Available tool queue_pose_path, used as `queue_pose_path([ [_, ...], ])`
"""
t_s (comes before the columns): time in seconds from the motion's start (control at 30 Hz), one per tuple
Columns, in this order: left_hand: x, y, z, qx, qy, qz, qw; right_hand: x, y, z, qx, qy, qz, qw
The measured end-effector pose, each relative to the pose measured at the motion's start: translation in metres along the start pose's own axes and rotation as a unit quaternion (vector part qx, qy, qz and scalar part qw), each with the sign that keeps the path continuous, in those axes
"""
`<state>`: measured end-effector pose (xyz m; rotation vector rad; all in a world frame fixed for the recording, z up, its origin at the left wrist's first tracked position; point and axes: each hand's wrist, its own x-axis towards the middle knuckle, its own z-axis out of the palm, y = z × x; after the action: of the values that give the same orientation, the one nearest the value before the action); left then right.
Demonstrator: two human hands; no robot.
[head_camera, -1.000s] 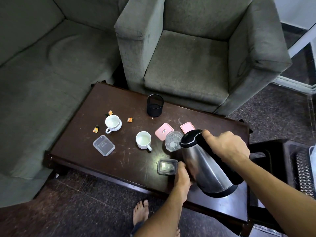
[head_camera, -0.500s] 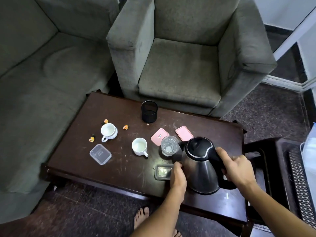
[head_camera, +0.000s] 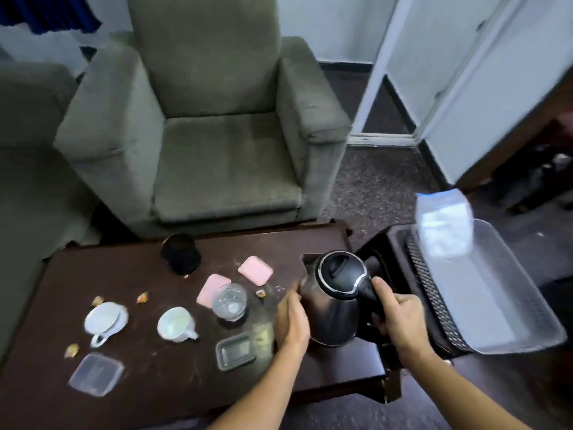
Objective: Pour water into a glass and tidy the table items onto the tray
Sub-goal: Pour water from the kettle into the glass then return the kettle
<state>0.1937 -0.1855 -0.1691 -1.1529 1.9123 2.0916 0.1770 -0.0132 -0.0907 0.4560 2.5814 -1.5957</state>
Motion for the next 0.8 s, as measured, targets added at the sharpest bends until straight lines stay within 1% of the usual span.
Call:
queue_pose_path([
  [0.1,-0.009,0.028,0.023,0.050,0.015,0.015,0.999,0.000,-0.010,-0.030,0.011,0.043,-0.003,0.999],
  [0.17,-0.020,0.048,0.037,0.110,0.005,0.060,0.992,0.002,-0.017,-0.052,0.012,0.059,0.001,0.998],
  [0.27,-0.042,0.076,0.063,0.176,-0.036,0.118,0.977,0.007,-0.026,-0.092,0.015,0.088,0.015,0.996],
  [0.43,-0.084,0.105,0.128,0.177,-0.124,0.180,0.960,0.018,-0.026,-0.168,0.042,0.165,-0.001,0.985],
  [0.6,-0.117,0.107,0.194,0.165,-0.172,0.169,0.956,0.035,-0.011,-0.251,0.031,0.190,-0.011,0.981],
  [0.7,-0.131,0.096,0.232,0.146,-0.202,0.129,0.960,0.051,0.007,-0.290,0.031,0.189,-0.014,0.981],
  [0.8,-0.138,0.081,0.268,0.104,-0.198,0.067,0.972,0.071,0.032,-0.320,0.020,0.167,-0.011,0.986],
])
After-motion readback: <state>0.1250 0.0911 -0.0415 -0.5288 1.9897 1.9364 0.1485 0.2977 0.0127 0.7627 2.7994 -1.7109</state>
